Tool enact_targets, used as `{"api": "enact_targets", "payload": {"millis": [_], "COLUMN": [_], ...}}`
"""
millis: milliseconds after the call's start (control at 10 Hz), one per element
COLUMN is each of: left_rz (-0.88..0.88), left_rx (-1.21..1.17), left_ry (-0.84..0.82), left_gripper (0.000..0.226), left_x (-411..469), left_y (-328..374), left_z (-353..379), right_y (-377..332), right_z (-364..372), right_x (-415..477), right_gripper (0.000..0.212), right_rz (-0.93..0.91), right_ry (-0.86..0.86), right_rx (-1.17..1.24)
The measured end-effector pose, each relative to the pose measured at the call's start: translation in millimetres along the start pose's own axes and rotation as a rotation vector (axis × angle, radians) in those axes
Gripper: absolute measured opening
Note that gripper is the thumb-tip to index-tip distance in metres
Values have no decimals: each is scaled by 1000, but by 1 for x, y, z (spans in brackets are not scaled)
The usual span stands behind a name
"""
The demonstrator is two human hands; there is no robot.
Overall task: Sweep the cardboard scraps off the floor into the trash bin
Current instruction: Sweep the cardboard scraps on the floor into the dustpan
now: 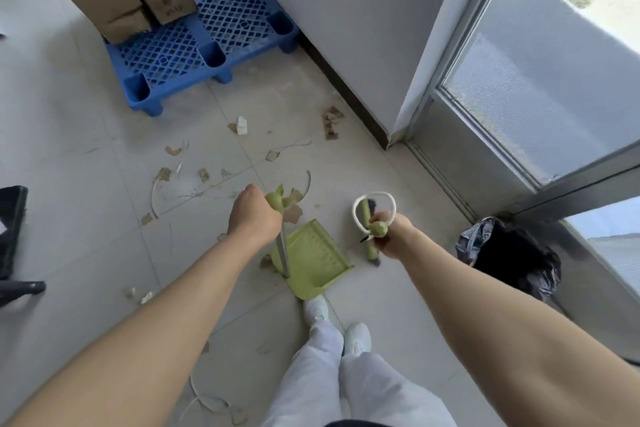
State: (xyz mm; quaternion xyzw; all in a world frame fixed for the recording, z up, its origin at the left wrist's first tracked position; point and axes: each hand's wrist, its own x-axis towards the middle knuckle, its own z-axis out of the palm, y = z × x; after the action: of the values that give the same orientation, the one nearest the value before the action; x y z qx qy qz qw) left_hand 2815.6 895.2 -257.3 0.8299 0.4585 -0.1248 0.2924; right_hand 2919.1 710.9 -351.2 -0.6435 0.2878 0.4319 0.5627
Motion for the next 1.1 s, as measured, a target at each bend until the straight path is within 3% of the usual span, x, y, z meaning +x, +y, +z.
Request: {"api": "enact_targets", "payload": {"millis": [200, 300, 600, 800, 1000, 1100], "left_rz": [-79, -115, -135, -121, -90, -54], "left_rx": [-16, -46, -34, -26, -62, -79], "left_ry": [21, 30, 54, 69, 59, 45], "left_gripper": [31, 31, 29, 30, 23, 20], "left_x": [24, 36, 61, 74, 87, 93], "left_y": [-18, -25, -18, -14, -14, -10], "left_z": [-25, -37, -59, -68, -73, -74], "right_y": [-18, -25, -50, -61, -61, -74], "right_z": [61, 70, 86, 72, 106, 109], "right_x": [28, 28, 29, 41, 52, 57], "right_gripper": [15, 24, 12, 28, 26, 25], "right_rz": [56, 74, 55, -21, 17, 14], "right_ry": [-112, -226, 7, -26, -118, -83], "right_rx": [-17, 21, 21, -22, -70, -72]}}
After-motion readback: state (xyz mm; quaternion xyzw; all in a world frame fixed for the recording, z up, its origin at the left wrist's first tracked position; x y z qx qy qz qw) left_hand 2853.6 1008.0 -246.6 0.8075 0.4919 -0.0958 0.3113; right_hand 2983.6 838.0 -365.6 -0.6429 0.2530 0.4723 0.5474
